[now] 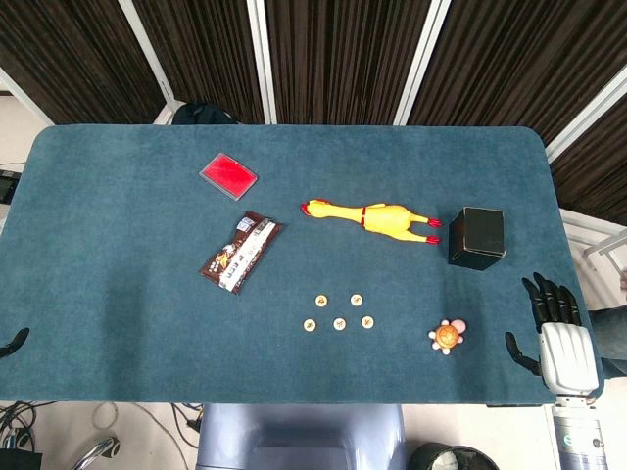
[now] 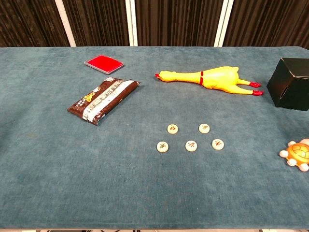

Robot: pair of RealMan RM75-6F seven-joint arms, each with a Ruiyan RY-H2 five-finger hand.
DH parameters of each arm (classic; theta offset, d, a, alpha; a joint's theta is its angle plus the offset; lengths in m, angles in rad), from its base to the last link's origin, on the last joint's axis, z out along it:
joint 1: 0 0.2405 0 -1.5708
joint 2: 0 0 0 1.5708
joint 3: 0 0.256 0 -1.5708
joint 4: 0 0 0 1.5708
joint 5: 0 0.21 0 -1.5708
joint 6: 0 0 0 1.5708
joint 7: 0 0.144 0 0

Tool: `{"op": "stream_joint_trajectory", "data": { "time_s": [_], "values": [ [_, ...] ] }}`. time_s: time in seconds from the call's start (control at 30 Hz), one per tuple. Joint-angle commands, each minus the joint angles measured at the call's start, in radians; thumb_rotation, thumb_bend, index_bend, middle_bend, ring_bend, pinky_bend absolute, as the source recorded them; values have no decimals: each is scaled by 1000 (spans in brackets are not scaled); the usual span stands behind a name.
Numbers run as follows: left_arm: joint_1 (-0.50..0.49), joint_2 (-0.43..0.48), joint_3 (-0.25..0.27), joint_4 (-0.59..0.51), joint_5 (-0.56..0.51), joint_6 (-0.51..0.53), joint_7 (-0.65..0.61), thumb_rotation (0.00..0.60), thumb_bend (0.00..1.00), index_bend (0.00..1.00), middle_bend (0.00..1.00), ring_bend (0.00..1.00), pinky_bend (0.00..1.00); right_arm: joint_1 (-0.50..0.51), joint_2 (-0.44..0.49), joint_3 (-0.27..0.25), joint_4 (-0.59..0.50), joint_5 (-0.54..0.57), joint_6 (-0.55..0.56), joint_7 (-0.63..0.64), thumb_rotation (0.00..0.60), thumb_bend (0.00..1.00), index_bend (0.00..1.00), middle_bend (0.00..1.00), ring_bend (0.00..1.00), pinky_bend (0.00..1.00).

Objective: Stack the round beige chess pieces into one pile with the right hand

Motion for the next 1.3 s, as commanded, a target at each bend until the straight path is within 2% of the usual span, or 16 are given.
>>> {"op": "stream_joint_trajectory", "data": {
  "time_s": [0.03,0.27,0.73,0.9,1.1,1.3],
  "values": [
    [0,1,0,-3,3,2,-2,600,187,98,0,0,130,-2,3,-2,-4,1,2,-2,600,430,1,0,0,0],
    [5,-10,-1,10,41,35,-25,600,187,105,0,0,131,-4,20,-9,-29,23,-20,-26,600,430,8,0,0,0],
    [6,-3,-2,-8,15,21,-10,600,187,102,0,0,131,-5,44,-19,-58,13,-29,-3,600,430,24,0,0,0],
    [6,1,-8,-18,7,20,-20,600,187,102,0,0,130,39,71,-39,-128,36,-149,14,600,430,45,0,0,0],
    [7,8,-5,-22,4,13,-23,600,186,102,0,0,125,158,123,1,-196,199,-374,-37,600,430,103,0,0,0],
    [7,5,-3,-24,-1,9,-16,600,186,102,0,0,89,230,83,34,-204,309,-443,-116,600,430,238,0,0,0]
  ]
}}
